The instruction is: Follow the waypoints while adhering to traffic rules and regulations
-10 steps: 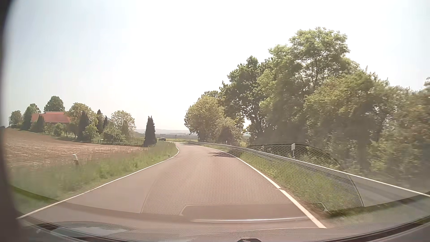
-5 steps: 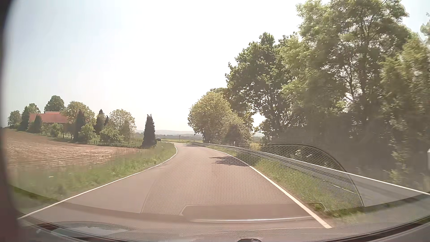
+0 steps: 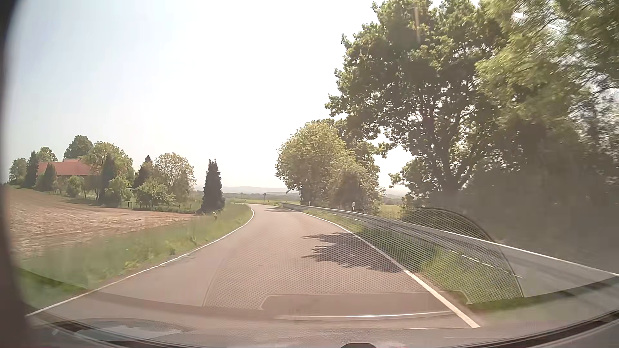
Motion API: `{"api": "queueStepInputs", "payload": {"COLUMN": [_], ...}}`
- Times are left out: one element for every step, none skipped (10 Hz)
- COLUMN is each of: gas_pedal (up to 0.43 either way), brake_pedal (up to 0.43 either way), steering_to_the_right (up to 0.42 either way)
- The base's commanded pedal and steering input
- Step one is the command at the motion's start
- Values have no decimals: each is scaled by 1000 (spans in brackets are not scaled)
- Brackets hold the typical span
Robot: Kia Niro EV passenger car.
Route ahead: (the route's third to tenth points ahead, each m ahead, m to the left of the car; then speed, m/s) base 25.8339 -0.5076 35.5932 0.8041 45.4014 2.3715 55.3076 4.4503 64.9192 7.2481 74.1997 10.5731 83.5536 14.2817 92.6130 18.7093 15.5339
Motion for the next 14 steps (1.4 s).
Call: {"api": "queueStepInputs", "payload": {"gas_pedal": [220,220,220,220,220,220,220,220,220,228,228,228,228,228], "brake_pedal": [0,0,0,0,0,0,0,0,0,0,0,0,0,0], "steering_to_the_right": [-31,-31,-31,-28,-24,-23,-23,-23,-23,-23,-23,-23,-22,-19]}}
